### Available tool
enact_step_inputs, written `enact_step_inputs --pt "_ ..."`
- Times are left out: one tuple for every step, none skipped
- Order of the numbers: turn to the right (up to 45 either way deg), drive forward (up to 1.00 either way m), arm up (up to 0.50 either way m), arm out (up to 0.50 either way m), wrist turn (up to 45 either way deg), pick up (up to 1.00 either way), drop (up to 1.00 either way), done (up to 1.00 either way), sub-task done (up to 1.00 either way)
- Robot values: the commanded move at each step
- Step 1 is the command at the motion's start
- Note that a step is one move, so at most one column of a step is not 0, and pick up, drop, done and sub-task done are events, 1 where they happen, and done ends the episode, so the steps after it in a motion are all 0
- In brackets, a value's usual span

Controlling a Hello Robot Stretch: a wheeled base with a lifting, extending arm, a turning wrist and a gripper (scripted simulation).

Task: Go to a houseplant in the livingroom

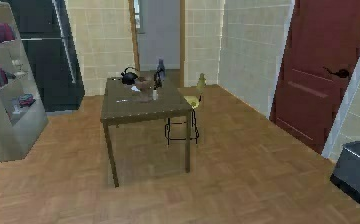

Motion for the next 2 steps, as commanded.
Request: enact_step_inputs --pt "21.0 0.00 0.00 0.00 0.0 0.00 0.00 0.00 0.00" --pt "0.0 1.00 0.00 0.00 0.0 0.00 0.00 0.00 0.00"
